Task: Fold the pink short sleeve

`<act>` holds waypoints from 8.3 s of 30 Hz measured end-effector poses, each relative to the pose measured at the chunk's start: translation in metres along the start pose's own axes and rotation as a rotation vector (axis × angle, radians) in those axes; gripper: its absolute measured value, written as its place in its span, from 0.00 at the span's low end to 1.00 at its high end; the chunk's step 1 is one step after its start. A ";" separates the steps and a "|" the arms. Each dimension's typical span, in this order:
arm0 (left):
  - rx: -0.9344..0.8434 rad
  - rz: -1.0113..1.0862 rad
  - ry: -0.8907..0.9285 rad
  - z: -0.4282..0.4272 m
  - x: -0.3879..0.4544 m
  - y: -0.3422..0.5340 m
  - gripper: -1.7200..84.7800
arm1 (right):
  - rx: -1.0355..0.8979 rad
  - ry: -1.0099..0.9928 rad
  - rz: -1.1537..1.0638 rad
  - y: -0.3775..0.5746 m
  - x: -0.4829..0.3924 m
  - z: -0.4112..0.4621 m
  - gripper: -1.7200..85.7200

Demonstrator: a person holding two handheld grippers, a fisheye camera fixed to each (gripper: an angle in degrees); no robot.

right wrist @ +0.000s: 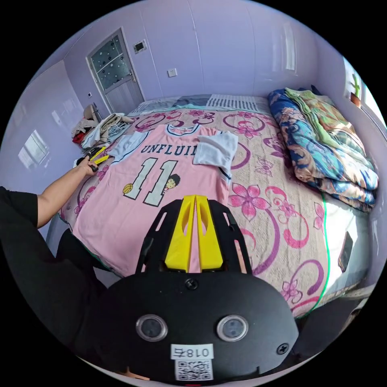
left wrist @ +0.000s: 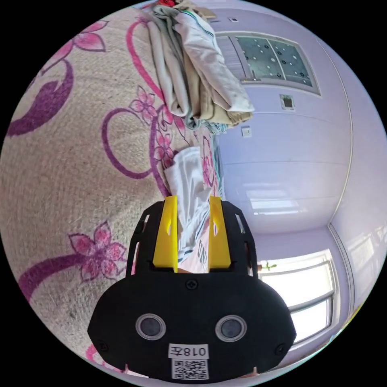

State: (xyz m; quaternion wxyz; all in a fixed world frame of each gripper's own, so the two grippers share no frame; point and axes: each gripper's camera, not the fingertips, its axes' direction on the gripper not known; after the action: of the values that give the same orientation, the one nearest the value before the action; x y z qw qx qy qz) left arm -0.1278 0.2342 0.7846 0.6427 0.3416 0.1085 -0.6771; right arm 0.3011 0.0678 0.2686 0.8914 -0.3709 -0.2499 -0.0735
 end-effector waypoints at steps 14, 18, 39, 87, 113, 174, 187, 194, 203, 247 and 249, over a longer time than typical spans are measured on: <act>0.042 -0.039 0.067 0.012 0.091 -0.043 0.11 | 0.002 0.064 0.144 0.099 0.031 -0.075 0.02; 0.112 -0.104 0.026 0.000 0.129 -0.043 0.02 | -0.001 0.079 0.157 0.118 0.036 -0.085 0.02; -0.549 1.749 -0.791 0.178 0.497 0.111 0.06 | -0.007 0.004 0.189 0.196 0.077 -0.090 0.02; -0.838 0.614 -0.181 -0.180 0.132 -0.056 0.18 | -0.260 -0.771 0.466 0.388 0.311 0.060 0.09; -1.011 0.747 -0.246 -0.118 0.058 0.003 0.16 | -0.324 -0.795 0.379 0.362 0.302 0.098 0.10; -0.539 0.223 0.234 0.139 -0.018 -0.048 0.01 | 0.130 -1.051 0.866 -0.043 0.436 0.257 0.03; -0.422 0.048 0.332 0.190 0.002 -0.091 0.17 | 0.203 -1.057 0.976 -0.136 0.466 0.297 0.17; -0.603 0.535 0.496 0.168 0.114 -0.075 0.08 | 0.145 -0.924 0.680 -0.171 0.446 0.261 0.15; -1.225 0.871 0.181 0.289 0.229 -0.018 0.07 | -0.316 -0.636 0.233 -0.269 0.380 0.274 0.11; -0.913 0.647 0.308 0.048 0.353 0.025 0.07 | -0.212 -0.307 -0.377 -0.043 0.163 0.072 0.17; -0.913 0.626 0.280 0.052 0.361 0.031 0.06 | -0.165 -0.332 -0.416 -0.040 0.151 0.065 0.16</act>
State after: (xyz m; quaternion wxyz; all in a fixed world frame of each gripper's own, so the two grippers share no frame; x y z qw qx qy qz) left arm -0.0940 -0.0887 0.6152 0.8745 0.1316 0.3679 -0.2872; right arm 0.3938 0.0927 0.4082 0.7707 -0.3899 -0.4566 -0.2134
